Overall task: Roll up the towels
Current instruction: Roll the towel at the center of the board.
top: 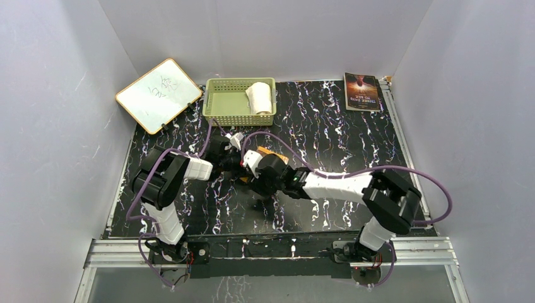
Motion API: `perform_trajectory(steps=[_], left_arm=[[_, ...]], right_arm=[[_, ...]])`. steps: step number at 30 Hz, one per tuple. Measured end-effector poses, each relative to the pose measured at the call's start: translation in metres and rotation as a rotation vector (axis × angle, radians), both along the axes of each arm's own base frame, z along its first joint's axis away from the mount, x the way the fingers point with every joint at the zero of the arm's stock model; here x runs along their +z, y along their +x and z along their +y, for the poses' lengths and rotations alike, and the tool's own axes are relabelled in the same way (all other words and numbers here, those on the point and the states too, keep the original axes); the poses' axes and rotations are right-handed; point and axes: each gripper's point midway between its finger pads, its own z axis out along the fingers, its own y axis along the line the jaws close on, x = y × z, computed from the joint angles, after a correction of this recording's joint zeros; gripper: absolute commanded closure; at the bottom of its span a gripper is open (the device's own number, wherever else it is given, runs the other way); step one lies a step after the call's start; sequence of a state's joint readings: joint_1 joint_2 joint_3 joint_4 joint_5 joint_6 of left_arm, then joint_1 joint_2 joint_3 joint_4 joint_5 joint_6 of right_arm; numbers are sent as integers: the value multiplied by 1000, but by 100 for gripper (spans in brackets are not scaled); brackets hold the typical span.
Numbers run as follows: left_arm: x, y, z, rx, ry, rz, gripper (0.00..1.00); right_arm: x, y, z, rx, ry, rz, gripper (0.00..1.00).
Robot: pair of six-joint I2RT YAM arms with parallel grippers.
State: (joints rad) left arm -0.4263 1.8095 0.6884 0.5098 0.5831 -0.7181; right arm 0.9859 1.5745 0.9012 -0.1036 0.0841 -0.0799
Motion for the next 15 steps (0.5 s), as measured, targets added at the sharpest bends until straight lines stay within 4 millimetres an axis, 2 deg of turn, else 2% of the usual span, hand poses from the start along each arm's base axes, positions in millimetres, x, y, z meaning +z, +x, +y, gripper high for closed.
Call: perform_trajectory(steps=[5,11,15], left_arm=[[0,0,1,2,5,4,97],[-1,0,3,15,19,8,97],[-1,0,6,32,32,18,97]], right_arm=[[-25,-9,2,33,-63,24,58],[-26,-6,1,27,-72,14,69],[-34,0,0,6,-91,0,74]])
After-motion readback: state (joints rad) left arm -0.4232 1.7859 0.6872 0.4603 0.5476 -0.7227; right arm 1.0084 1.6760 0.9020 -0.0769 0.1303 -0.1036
